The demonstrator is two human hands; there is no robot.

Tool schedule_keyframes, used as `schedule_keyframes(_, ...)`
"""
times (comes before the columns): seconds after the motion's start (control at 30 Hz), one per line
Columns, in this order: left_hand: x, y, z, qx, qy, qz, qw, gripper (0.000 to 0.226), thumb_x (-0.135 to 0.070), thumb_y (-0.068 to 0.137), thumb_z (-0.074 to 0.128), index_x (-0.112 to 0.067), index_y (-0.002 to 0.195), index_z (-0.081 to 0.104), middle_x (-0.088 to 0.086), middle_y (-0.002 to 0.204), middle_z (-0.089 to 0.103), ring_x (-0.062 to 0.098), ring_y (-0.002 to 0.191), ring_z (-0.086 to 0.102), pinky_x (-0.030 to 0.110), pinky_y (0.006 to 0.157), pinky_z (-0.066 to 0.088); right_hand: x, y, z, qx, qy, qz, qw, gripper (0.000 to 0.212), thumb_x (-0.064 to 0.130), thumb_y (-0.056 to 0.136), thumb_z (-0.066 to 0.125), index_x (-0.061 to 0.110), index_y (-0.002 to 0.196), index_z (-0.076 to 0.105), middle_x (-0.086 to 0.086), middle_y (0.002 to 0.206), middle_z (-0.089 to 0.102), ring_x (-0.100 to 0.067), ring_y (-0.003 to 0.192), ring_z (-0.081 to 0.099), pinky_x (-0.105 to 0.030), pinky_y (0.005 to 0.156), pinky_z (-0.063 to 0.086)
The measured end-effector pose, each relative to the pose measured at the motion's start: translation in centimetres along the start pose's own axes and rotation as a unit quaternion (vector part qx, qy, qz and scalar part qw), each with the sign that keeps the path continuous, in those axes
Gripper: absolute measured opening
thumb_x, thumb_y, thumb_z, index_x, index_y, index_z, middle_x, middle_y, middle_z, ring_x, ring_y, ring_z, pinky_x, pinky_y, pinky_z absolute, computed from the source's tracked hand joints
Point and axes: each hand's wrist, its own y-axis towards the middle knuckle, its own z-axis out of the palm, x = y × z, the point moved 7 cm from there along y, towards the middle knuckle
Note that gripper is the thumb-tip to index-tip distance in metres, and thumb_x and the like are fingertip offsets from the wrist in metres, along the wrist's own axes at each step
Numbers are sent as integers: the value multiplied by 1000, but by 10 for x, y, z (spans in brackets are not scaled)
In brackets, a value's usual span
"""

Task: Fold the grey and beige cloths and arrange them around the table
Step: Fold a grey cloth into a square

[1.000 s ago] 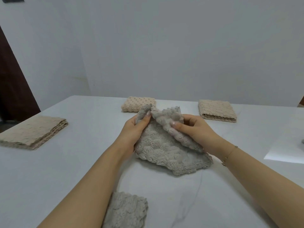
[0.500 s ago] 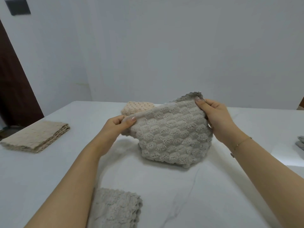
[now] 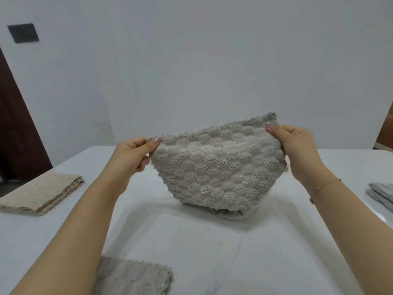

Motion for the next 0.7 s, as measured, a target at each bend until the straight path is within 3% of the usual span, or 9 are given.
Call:
schedule_keyframes(0.07,-4,8,6,-7,-15,-27,999,9,-23,87,65,-15,84,69,-3,71,58,5,43,49,12,40,35,4,3,-4,-2,-49,-34,998,21,21,85,67,4,74,65,0,57,59,-5,47,52,-15,49,42)
schedule_keyframes(0.13,-5,18,13,-7,-50,-59,997,9,-18,89,63,-10,87,66,2,76,67,10,55,67,13,46,48,1,7,-9,-3,-92,-33,995,19,22,85,68,6,74,67,-1,64,59,-2,51,51,-11,54,42)
schedule_keyframes(0.23,-9,33,19,-3,-73,-37,997,13,-15,91,61,-4,94,65,14,94,70,19,81,73,18,69,57,-8,10,-15,16,-108,22,994,18,22,85,69,6,77,68,-2,63,57,-9,46,46,-14,42,35)
schedule_keyframes(0.3,-17,38,22,-14,-77,19,997,20,-16,92,59,-1,104,65,16,107,69,22,97,70,23,86,55,-11,11,-13,31,-67,46,996,16,17,86,68,2,85,68,-8,70,60,-13,44,51,-17,38,40)
schedule_keyframes(0.37,-29,40,22,-39,-95,64,993,21,-16,93,57,-2,108,65,15,110,68,22,104,67,27,94,51,-8,11,-9,33,1,43,999,12,13,87,66,1,88,66,-14,80,66,-18,59,68,-18,53,55)
schedule_keyframes(0.47,-54,38,18,-73,-103,124,984,15,-17,92,59,-8,100,68,11,106,70,20,102,67,28,94,51,1,8,-2,39,64,6,997,10,11,88,65,2,86,63,-18,94,69,-21,89,72,-21,78,57)
schedule_keyframes(0.6,-84,23,6,-82,-97,189,974,13,-20,91,61,-11,97,69,8,101,72,20,102,68,29,94,51,17,2,3,42,66,-49,996,24,14,88,64,-8,97,60,-9,100,72,-19,95,71,-29,94,52)
schedule_keyframes(0.7,-91,3,-8,-77,-65,214,972,18,-20,93,59,-9,103,68,10,108,71,18,105,66,28,95,49,37,-10,10,58,36,-105,992,16,21,84,67,6,88,65,1,92,75,-16,95,70,-37,98,48)
